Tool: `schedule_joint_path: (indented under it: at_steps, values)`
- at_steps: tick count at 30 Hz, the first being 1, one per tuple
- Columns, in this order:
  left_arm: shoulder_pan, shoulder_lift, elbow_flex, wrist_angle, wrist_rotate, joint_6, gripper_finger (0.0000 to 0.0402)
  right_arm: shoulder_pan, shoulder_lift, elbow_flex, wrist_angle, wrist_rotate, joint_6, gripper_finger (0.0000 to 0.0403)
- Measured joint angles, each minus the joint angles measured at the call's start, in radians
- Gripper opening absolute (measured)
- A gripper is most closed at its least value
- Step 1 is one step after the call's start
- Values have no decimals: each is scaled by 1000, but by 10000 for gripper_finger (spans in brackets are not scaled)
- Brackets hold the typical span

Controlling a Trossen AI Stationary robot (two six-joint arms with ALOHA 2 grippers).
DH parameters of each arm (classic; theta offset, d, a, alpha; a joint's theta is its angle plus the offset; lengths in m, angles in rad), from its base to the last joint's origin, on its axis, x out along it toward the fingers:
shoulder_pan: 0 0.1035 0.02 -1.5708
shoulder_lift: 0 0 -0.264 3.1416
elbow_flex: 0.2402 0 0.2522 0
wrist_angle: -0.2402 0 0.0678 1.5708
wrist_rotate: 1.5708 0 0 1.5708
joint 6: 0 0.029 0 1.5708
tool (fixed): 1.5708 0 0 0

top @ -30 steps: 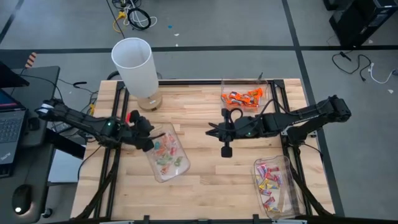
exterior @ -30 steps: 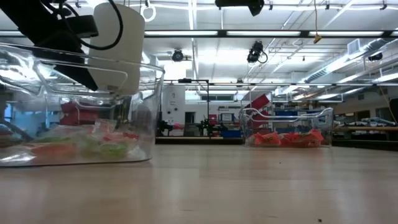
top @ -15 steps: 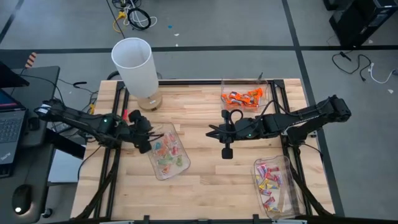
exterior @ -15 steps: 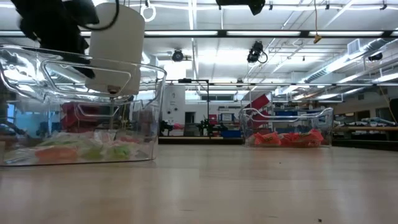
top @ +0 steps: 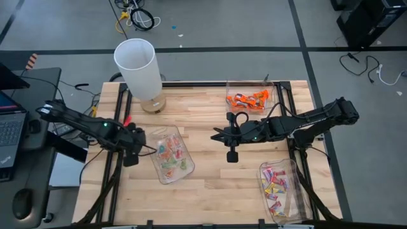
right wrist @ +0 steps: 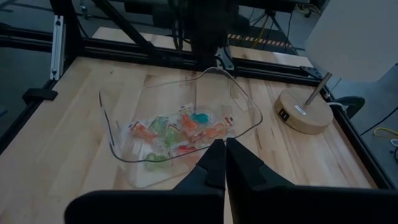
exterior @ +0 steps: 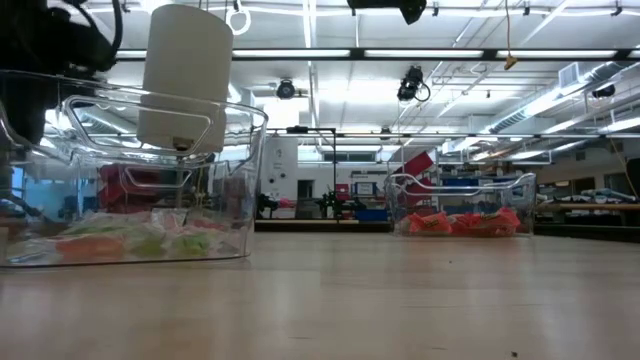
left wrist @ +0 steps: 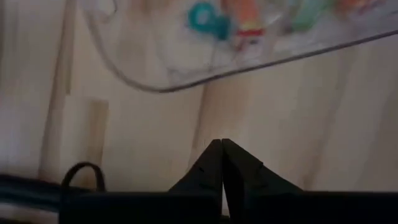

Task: Sort candy
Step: Move the bottom left transparent bin to the middle left of the table

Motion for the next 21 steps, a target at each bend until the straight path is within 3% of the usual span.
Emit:
schedule_joint_path:
  at_steps: [16, 21]
  values:
    - [5, 0, -74, 123, -290, -33, 2, 0, 0, 0, 2, 0, 3, 1]
    - [5, 0, -74, 137, -517, -65, 1, 0, 0, 0, 3, 0, 4, 0]
